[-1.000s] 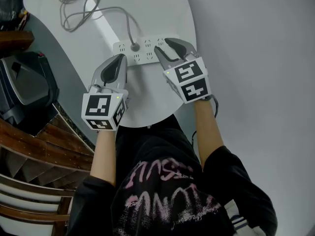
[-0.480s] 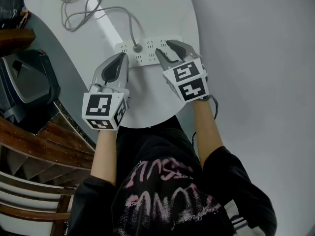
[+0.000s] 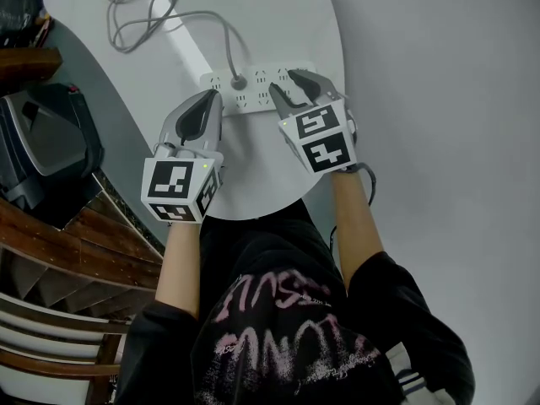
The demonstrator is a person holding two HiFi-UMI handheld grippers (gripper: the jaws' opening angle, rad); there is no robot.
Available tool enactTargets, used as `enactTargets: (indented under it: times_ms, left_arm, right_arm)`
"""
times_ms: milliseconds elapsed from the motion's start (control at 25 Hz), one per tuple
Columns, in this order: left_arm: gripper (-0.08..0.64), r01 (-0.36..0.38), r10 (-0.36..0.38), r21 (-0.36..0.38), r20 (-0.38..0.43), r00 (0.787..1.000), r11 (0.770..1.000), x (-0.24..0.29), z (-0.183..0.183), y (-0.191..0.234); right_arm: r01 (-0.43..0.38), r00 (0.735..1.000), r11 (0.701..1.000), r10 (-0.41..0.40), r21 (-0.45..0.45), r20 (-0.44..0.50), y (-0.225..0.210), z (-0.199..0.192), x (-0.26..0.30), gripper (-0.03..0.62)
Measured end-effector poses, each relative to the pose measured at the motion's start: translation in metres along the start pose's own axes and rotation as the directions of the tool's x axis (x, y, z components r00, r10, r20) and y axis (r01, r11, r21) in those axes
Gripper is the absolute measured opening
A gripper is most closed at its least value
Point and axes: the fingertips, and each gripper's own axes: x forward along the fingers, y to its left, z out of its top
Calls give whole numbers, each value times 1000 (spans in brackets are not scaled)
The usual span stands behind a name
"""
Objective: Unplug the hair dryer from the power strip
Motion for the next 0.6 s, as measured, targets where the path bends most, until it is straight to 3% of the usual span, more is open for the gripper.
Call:
enactTargets:
  times_ms: [360,600]
  left_arm:
    - [0,11,-11,9,1,1000,1000,2,3,0]
    - [23,55,-49,74,-71,996,996,6,-3,-6]
  right_arm:
    - [9,1000,1000,-9,-1,-2,0,0,3,163]
    - [11,1000,1000,-11,3,-7,1,0,4,163]
